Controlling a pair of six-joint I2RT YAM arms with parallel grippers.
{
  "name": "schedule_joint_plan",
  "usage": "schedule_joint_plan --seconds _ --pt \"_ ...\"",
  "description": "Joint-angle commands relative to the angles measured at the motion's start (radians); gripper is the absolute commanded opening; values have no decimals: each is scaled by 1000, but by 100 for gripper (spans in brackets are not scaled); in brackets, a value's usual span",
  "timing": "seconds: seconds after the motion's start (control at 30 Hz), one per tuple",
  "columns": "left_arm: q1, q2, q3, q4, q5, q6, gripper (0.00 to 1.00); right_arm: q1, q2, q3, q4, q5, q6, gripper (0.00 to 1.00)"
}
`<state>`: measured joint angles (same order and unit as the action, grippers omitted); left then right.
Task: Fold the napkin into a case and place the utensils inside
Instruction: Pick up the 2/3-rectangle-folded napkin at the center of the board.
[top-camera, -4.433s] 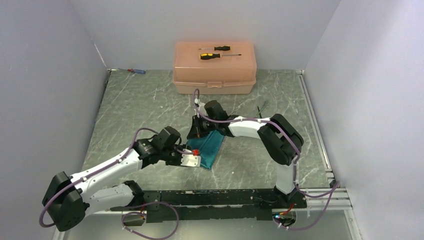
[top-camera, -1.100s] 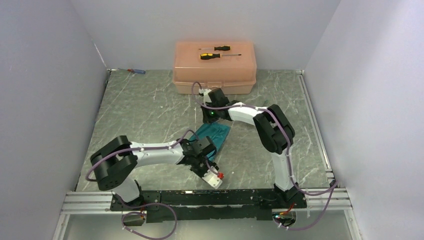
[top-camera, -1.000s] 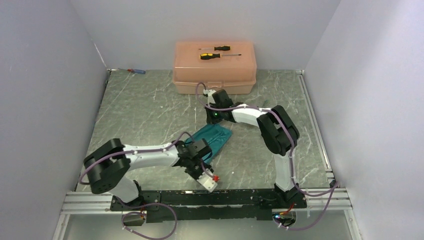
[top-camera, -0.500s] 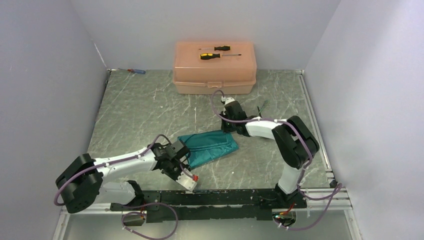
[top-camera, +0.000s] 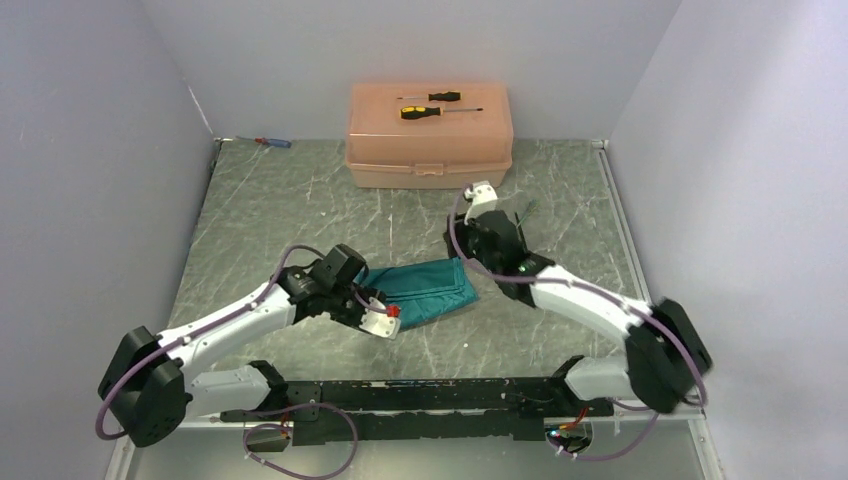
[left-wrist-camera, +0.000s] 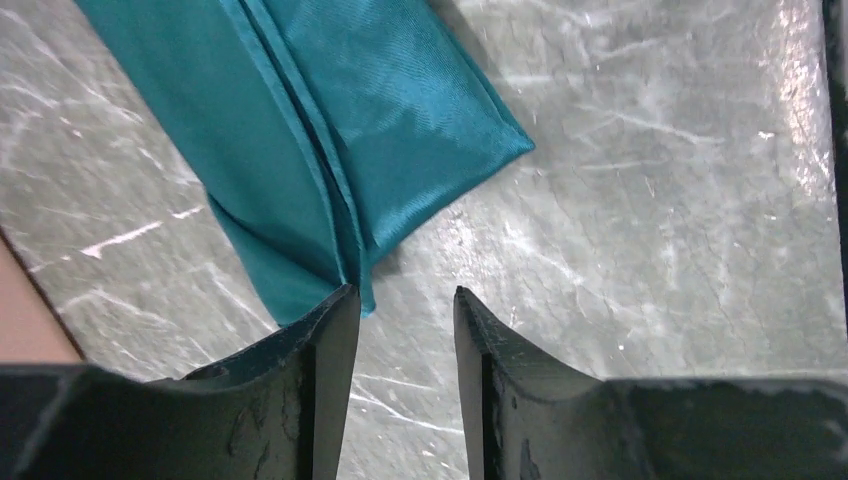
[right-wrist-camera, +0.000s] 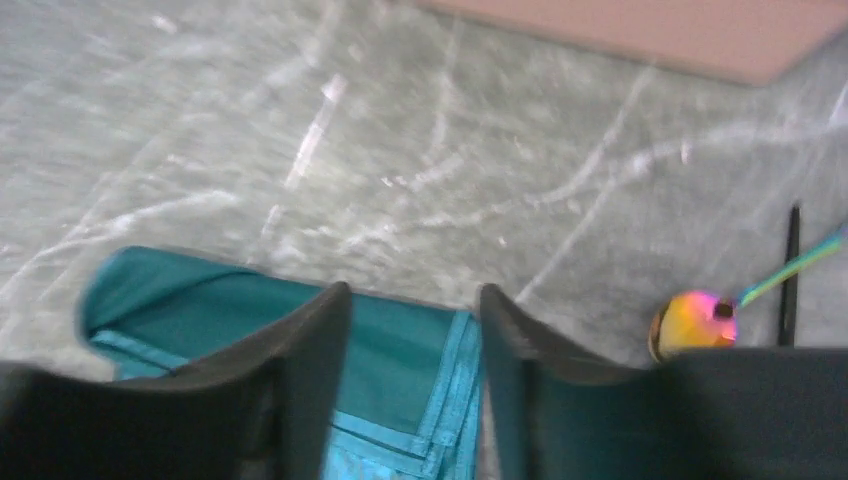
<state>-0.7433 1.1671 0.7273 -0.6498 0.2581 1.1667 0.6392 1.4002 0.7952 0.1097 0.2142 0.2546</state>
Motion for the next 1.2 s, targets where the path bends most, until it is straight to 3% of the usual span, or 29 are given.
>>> schedule_joint_plan --seconds 0.0,0.1,0.17,0.33,0.43,0.53,0.73,1.17 --pt "2 -54 -27 109 87 14 46 25 -225 -121 302 -27 -50 95" --pt "24 -52 -2 184 38 -75 49 -57 -240 -130 353 -258 19 100" --pt "68 -40 42 201 30 -168 54 -66 -237 -84 282 -324 -12 100" --pt "225 75 234 96 96 -424 58 -47 -243 -51 107 -316 -190 100" --pt "299 193 362 -41 202 -535 58 16 -299 -132 107 -300 -338 98" --pt "314 294 465 -161 211 -596 57 126 -365 -225 135 -287 -467 94" --pt "353 451 592 -248 221 -662 55 329 -313 -313 131 -321 -654 94" --pt "349 622 542 -59 252 -636 51 528 43 -213 258 -260 -914 92"
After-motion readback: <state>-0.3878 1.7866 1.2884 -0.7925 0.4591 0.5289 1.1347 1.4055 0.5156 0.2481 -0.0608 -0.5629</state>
